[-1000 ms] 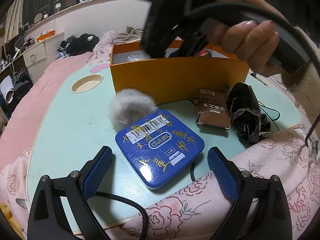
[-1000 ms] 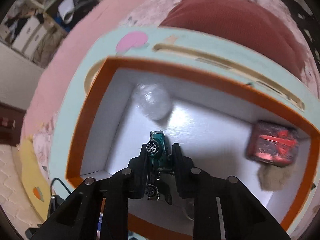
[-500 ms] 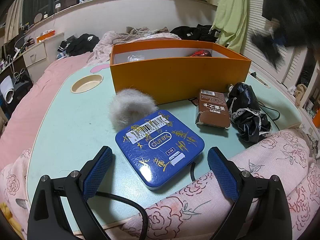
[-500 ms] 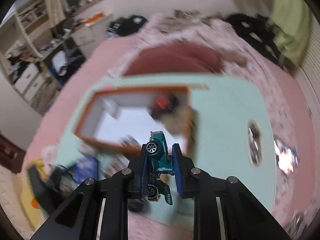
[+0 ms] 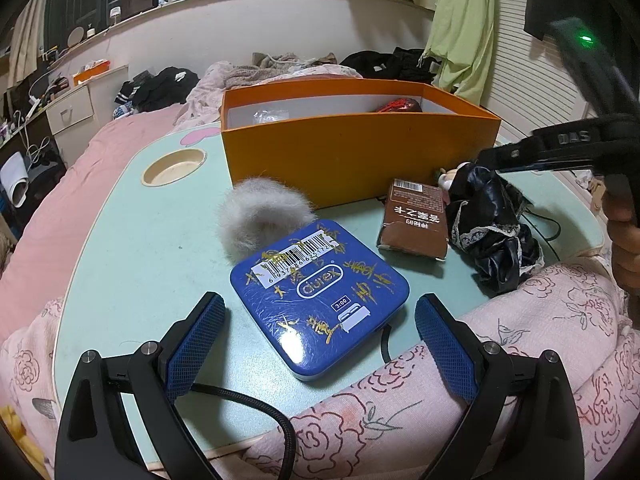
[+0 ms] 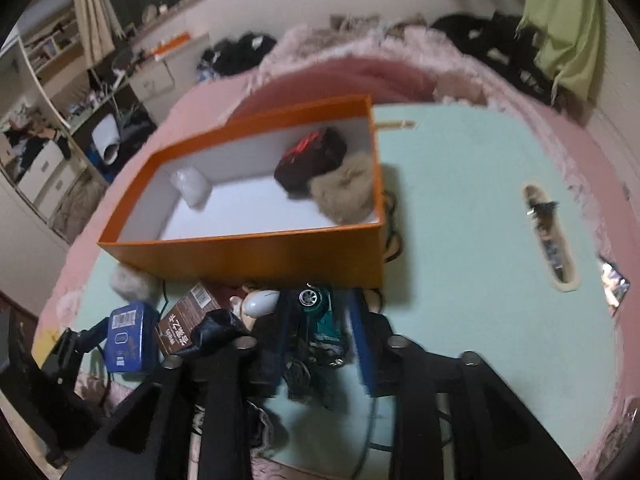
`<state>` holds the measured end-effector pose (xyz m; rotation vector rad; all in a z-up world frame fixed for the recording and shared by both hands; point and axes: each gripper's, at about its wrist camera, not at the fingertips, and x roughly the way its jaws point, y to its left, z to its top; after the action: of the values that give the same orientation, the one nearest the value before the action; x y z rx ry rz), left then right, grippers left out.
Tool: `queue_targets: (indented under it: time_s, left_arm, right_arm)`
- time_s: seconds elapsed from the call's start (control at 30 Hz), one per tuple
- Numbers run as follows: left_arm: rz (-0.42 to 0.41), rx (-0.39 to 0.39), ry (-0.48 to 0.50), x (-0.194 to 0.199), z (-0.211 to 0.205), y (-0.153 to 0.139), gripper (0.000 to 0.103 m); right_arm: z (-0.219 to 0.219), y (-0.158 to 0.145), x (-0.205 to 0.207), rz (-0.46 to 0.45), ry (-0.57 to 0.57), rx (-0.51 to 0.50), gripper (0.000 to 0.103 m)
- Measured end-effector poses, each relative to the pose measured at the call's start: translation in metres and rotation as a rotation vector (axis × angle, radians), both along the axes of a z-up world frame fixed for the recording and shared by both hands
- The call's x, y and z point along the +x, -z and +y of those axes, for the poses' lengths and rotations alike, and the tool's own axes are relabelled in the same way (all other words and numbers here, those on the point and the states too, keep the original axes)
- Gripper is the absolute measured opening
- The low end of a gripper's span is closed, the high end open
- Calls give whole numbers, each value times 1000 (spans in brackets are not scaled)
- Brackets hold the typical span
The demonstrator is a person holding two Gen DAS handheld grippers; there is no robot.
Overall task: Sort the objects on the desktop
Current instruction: 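Lift the green toy car out and set it beside the toy figure, right gripper, then reach into the box and grasp the clear plastic bag with the left gripper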
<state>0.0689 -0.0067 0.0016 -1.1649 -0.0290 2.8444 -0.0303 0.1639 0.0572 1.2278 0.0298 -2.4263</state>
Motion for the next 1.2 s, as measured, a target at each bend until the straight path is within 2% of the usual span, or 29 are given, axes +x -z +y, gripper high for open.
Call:
queue_targets:
  time_s: [0.03, 0.17, 0.3, 0.37, 0.4, 0.43, 0.67, 0.77, 0.97, 1.03, 1.2]
  left_arm:
    - [0, 0, 0, 0, 0, 0, 96]
    - [0, 0, 0, 0, 0, 0, 96]
    - [-1, 0, 0, 0, 0, 0, 96]
    - [-2, -2, 0, 0, 0, 0, 96]
    - [-1, -3, 0, -1, 0, -1, 96]
    - [-2, -3, 0, -1, 0, -1, 96]
    - [-2, -3, 0, -2, -1, -1, 96]
    - [-2, -1, 0, -2, -1, -1, 96]
    - [-23, 38, 11, -7, -5, -4, 96]
    - [-16, 60, 7, -9, -10, -11, 96]
    - [61, 112, -8, -17, -16, -53, 96]
  right_arm:
    - [1, 0, 4, 29, -7, 17, 51]
    - [24, 9, 32, 104, -39, 74, 51]
    - [32, 33, 44, 119, -71, 70, 52]
    - [26, 41, 55, 189, -76, 127, 59]
    - [23, 43, 60, 227, -90, 129, 68]
    - [22, 42, 60, 223, -100, 114, 71]
    - [25, 43, 57, 226, -93, 105, 76]
    - [26, 45, 58, 224, -92, 104, 82]
    - [26, 46, 57, 223, -90, 104, 86]
    - [27, 48, 58, 223, -90, 103, 87]
    - [27, 48, 59, 223, -89, 103, 87]
